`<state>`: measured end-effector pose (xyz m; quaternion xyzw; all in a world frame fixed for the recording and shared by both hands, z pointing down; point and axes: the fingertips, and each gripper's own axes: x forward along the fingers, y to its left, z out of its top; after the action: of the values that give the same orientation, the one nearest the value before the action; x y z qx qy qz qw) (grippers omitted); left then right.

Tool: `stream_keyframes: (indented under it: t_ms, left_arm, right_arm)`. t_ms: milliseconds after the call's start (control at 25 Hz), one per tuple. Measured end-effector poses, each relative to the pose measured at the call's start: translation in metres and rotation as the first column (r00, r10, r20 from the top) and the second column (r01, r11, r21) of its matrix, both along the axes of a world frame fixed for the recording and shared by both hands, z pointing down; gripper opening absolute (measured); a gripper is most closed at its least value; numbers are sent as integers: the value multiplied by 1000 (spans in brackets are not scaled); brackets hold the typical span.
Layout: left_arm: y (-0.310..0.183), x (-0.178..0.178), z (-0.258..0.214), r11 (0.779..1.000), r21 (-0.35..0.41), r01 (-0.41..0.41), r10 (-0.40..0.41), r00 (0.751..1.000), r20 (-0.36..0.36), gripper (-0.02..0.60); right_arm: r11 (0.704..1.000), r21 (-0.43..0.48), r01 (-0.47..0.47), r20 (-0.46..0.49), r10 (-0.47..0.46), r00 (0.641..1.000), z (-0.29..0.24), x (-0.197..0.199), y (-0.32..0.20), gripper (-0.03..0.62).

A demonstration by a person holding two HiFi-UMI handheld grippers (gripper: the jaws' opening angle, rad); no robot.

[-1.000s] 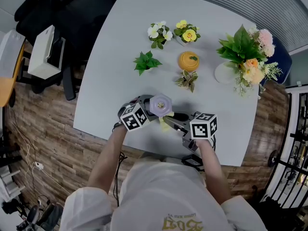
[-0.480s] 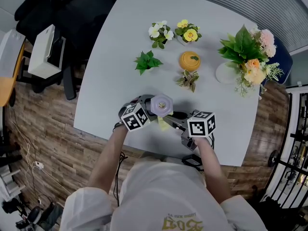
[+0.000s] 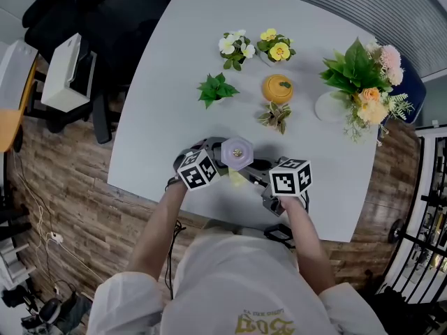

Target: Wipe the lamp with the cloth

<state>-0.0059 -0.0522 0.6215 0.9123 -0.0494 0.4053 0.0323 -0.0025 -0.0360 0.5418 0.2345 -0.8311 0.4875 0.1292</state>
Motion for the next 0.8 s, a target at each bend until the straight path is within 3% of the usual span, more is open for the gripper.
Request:
stream_keyframes:
  t_ms: [440,800]
  left_arm:
    - [0,0,0,1000,0,-1,1,1000,1,305]
    - [0,-1,0,1000,-2,0,0,1000,1,305]
  right_arm:
    - [999,-35,-12,4,13,1000,6,0,-3,97]
    - [997,-59,-42,-65,39,997,26,13,-2,97]
